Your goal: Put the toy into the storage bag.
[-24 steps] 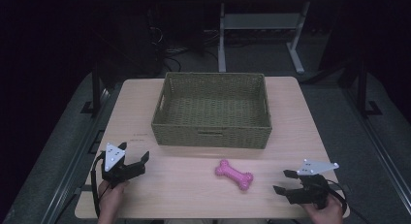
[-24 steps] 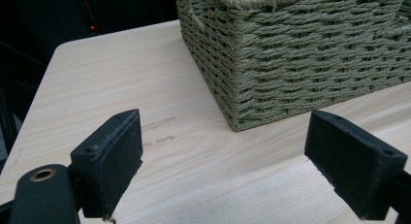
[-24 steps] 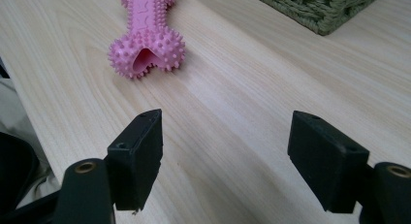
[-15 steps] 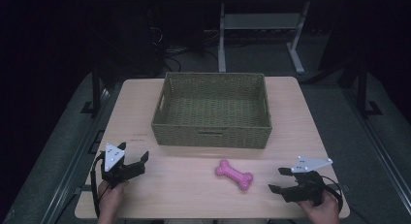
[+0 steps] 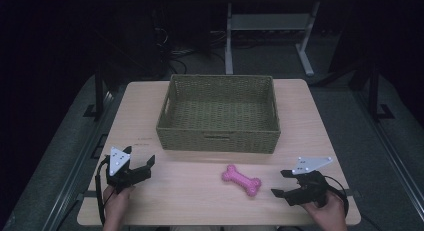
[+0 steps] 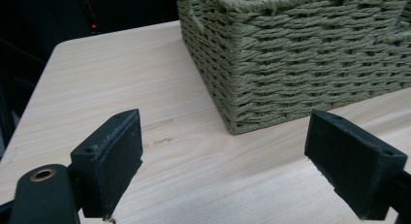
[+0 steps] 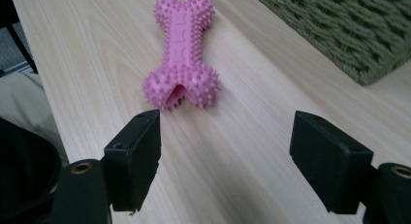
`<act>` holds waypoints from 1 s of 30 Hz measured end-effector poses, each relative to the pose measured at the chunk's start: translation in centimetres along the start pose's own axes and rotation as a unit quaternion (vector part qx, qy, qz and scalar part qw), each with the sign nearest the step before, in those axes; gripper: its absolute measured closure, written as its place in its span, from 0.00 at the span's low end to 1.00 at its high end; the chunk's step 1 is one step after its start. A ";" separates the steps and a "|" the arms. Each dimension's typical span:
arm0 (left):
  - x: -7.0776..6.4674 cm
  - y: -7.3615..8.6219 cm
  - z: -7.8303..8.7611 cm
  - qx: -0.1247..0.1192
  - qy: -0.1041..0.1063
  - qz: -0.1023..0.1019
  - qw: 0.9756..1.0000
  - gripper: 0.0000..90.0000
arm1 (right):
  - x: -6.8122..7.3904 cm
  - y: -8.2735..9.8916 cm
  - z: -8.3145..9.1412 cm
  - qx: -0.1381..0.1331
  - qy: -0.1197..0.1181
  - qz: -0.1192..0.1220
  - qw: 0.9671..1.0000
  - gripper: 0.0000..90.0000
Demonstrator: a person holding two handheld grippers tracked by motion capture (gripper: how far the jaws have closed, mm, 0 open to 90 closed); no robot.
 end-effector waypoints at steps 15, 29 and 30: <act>-0.4 -0.1 0.2 -0.003 0.007 -0.007 1.000 0.14 | 1.5 -2.8 -2.2 0.035 -0.016 0.036 0.999 0.29; -0.2 0.0 0.1 -0.001 0.006 -0.004 1.000 0.14 | 2.2 -5.1 -4.0 0.081 -0.026 0.064 0.994 0.29; -0.2 0.0 0.1 -0.001 0.006 -0.004 1.000 0.14 | 2.2 -5.2 -4.2 0.083 -0.029 0.064 0.994 0.29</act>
Point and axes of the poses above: each handheld gripper's, and its own axes: z roughly backward along the jaws, y roughly out of its underside, x roughly to its left, the point moved 9 cm from there along -z, roughly forward along the jaws, and after that the axes turned 10 degrees about -y, right-handed, at the moved point
